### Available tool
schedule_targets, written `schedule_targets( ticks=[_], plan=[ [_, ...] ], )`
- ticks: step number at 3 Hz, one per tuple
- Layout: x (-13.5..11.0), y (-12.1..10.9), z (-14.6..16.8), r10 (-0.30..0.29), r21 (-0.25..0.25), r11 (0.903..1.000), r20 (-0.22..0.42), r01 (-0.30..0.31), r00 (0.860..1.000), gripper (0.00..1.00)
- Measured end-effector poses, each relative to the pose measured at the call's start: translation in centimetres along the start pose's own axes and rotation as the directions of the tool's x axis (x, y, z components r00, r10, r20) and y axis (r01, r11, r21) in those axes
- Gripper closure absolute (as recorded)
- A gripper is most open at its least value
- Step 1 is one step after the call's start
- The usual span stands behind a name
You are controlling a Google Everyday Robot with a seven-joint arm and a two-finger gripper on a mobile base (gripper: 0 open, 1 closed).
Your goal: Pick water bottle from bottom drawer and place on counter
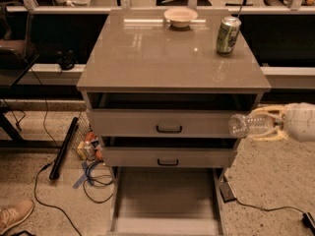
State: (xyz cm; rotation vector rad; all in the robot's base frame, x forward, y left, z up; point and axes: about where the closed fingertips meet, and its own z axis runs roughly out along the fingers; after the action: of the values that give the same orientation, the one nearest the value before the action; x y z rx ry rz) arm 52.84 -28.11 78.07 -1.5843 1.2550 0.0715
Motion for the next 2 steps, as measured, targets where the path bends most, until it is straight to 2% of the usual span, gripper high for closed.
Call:
schedule_targets(
  ticks=[1,2],
  plan=[
    [-3.3,-5.3,-3.1,-0.035,0.021,0.9992,0.029,0.035,0.999,1.00],
    [-6.1,-11.4,-4.7,0.021,0.050,0.9985,0.092,-0.025,0.996,1.00]
  ],
)
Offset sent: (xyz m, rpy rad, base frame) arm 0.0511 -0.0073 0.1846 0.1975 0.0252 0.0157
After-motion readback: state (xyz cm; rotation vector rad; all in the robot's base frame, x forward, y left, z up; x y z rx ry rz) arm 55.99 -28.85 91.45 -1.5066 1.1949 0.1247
